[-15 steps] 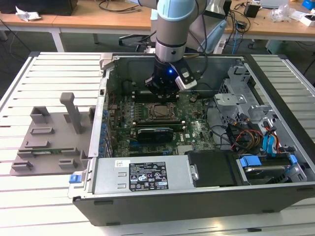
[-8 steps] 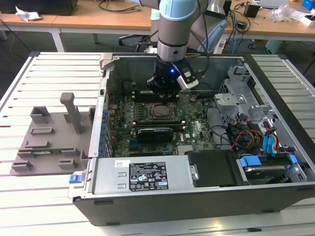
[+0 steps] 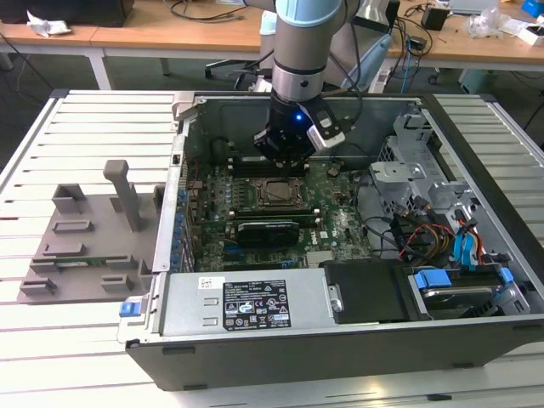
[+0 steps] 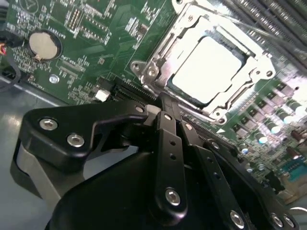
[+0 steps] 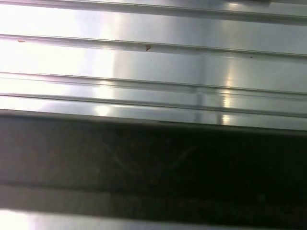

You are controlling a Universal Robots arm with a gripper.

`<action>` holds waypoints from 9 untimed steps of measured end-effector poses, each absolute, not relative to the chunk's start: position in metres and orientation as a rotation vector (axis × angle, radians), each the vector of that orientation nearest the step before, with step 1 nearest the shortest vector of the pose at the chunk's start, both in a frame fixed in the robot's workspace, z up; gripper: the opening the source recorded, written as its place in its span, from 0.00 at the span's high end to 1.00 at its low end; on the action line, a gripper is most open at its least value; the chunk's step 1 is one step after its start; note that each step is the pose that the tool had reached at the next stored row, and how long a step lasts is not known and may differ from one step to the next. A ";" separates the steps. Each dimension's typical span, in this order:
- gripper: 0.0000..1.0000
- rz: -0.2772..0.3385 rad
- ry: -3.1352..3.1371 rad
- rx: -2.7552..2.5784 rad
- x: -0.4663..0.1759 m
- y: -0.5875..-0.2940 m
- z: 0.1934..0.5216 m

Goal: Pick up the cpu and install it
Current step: 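Install the first cpu locking lever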

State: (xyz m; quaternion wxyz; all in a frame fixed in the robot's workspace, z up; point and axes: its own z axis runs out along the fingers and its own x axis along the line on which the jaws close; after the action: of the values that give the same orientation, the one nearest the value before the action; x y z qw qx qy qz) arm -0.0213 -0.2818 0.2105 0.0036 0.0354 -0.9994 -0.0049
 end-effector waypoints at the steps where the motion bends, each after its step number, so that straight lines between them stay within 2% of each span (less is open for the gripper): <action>1: 0.89 -0.012 -3.132 0.111 -0.021 -0.283 0.211; 9: 0.89 0.007 -3.132 0.111 -0.021 -0.298 0.211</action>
State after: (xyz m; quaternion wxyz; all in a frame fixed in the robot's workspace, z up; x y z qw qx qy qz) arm -0.0213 -0.2977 0.2105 0.0038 0.0353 -0.9994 0.0022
